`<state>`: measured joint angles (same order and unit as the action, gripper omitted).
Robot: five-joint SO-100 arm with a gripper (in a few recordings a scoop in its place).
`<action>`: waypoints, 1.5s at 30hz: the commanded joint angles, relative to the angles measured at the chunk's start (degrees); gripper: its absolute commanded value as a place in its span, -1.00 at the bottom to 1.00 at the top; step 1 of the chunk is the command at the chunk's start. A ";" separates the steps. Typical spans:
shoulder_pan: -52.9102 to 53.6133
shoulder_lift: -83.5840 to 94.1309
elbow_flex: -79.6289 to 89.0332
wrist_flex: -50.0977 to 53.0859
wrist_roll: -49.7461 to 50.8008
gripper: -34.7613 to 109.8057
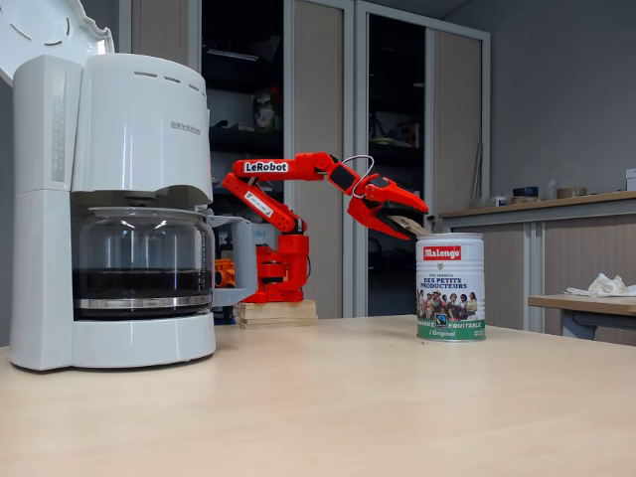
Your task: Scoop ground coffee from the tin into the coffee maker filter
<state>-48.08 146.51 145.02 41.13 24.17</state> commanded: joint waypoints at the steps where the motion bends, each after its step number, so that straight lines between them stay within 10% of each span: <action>1: -0.53 2.29 1.41 0.35 1.23 -0.14; 37: 20.39 30.94 12.13 15.91 -9.93 -0.18; 45: 27.69 44.30 19.60 19.42 -13.27 -0.44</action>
<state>-22.06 187.65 163.56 59.59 12.04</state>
